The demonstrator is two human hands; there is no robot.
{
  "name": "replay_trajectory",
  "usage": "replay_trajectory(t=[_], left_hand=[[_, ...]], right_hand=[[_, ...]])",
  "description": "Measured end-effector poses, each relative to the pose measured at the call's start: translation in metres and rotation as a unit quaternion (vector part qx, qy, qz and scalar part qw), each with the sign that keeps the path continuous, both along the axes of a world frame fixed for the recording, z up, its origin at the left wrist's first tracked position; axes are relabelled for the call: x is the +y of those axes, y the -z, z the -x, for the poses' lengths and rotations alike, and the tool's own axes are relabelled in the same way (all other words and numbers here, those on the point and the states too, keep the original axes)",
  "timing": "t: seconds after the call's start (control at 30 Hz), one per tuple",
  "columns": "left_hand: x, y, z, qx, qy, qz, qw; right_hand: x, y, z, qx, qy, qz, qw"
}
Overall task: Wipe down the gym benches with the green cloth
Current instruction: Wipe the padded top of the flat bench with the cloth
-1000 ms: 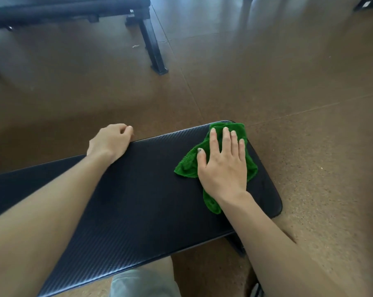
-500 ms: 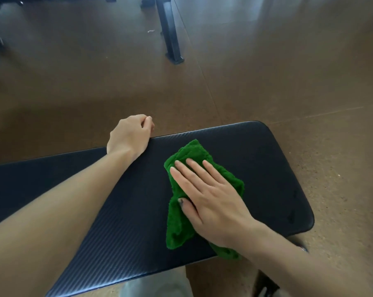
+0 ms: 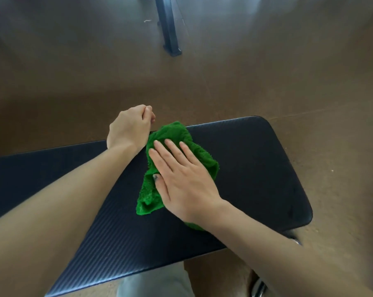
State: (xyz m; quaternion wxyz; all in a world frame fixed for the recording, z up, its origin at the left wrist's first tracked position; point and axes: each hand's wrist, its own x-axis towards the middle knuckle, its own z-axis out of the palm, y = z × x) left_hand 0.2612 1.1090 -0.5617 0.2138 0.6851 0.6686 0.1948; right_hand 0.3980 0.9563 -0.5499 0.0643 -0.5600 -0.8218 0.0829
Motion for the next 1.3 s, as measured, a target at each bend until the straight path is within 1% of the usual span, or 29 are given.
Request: replay_trajectory(t=[0.07,0.17,0.23,0.33,0.43,0.5,0.57,0.67,0.77,0.83,0.93,1.0,1.07,1.13,1.2,1.3], left_hand=[[0.001,-0.001,0.0,0.002,-0.008,-0.003,1.0],[0.002,-0.002,0.002,0.011,-0.022,0.002,1.0],[0.0,0.0,0.002,0.02,-0.025,0.003,0.999],[-0.004,-0.001,0.002,0.032,-0.023,-0.004,0.999],[-0.008,-0.004,0.001,0.034,-0.019,-0.005,0.999],[-0.009,-0.006,0.0,0.031,-0.022,-0.007,0.999],[-0.01,-0.008,-0.001,0.028,-0.023,-0.011,0.999],[-0.009,-0.009,-0.002,0.029,-0.015,-0.01,0.999],[-0.007,-0.01,-0.002,0.027,-0.011,-0.005,1.0],[-0.007,-0.007,-0.003,0.033,-0.009,-0.006,0.999],[-0.007,-0.006,-0.002,0.026,-0.013,-0.006,1.0],[-0.007,-0.007,0.0,0.025,-0.016,-0.006,1.0],[-0.009,-0.008,-0.002,0.035,-0.011,-0.009,0.999],[-0.01,-0.009,-0.003,0.035,-0.01,-0.008,0.999],[-0.012,-0.011,-0.002,0.037,-0.014,-0.003,0.999],[-0.011,-0.013,-0.001,0.037,-0.009,0.004,0.999]], right_hand=[[0.018,0.0,-0.005,0.008,-0.008,-0.013,1.0],[0.049,0.0,-0.013,0.019,0.023,0.001,1.0],[0.065,-0.002,-0.025,0.022,0.066,0.009,0.998],[0.075,-0.005,-0.068,0.02,0.16,0.02,0.987],[0.06,-0.003,-0.116,0.009,0.25,0.006,0.968],[0.045,-0.002,-0.127,0.008,0.303,0.016,0.953],[0.022,-0.003,-0.123,0.009,0.358,0.03,0.933],[-0.036,-0.008,-0.097,0.024,0.421,0.025,0.906],[-0.096,-0.009,-0.062,0.014,0.421,0.018,0.907],[-0.106,-0.007,-0.058,0.003,0.401,0.034,0.915],[-0.073,-0.004,-0.083,-0.011,0.367,0.038,0.93],[-0.035,-0.004,-0.106,-0.007,0.381,0.038,0.924],[-0.021,-0.004,-0.111,-0.007,0.411,0.034,0.911],[-0.044,-0.002,-0.092,0.002,0.428,0.017,0.904],[-0.091,-0.003,-0.069,-0.003,0.424,0.002,0.906],[-0.123,-0.002,-0.069,-0.017,0.396,0.028,0.918]])
